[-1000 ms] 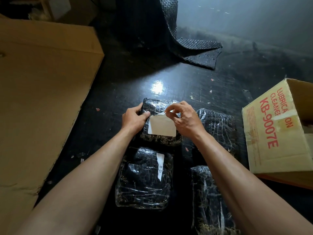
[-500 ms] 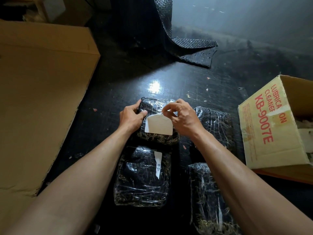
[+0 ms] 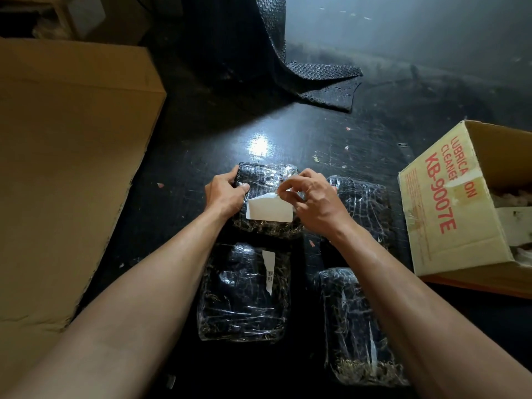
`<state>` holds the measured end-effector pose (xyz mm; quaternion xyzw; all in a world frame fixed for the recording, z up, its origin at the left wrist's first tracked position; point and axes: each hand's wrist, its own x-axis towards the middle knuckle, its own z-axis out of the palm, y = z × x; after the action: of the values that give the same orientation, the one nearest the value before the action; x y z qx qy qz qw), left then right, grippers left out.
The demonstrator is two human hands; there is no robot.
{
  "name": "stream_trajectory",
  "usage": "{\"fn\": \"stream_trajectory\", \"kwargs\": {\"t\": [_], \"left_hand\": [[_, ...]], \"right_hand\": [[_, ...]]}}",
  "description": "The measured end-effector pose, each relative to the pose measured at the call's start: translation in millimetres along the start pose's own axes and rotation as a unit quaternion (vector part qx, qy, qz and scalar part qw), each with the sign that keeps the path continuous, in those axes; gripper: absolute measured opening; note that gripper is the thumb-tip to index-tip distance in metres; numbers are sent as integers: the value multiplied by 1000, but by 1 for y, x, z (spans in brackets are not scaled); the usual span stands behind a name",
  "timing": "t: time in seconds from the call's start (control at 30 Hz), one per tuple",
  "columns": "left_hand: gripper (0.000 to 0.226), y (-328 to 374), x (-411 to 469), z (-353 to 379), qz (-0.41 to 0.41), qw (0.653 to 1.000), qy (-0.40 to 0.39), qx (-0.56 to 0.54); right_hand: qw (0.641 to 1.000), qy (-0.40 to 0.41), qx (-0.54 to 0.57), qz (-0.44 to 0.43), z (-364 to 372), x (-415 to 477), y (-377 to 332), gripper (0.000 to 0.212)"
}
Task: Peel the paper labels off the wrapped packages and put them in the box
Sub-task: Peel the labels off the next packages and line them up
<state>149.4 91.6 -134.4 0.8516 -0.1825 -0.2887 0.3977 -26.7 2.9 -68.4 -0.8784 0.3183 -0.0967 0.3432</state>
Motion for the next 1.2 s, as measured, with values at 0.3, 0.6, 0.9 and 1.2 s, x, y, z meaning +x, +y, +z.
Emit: {"fn": "stream_trajectory", "kwargs": {"t": [0.3, 0.6, 0.9, 1.2], "left_hand": [[60, 0, 0, -1, 3, 1000, -13, 4], [59, 2, -4, -3, 21, 998, -40, 33], [74, -5, -12, -6, 14, 998, -47, 28], [71, -8, -10, -4, 8, 999, -37, 7]], "right_hand": [[1000, 26, 2, 13, 2, -16, -2, 16], [999, 24, -4, 40, 0, -18, -8, 25], [999, 30, -5, 38, 2, -14, -10, 24], [999, 31, -3, 35, 1, -21, -6, 23]]}}
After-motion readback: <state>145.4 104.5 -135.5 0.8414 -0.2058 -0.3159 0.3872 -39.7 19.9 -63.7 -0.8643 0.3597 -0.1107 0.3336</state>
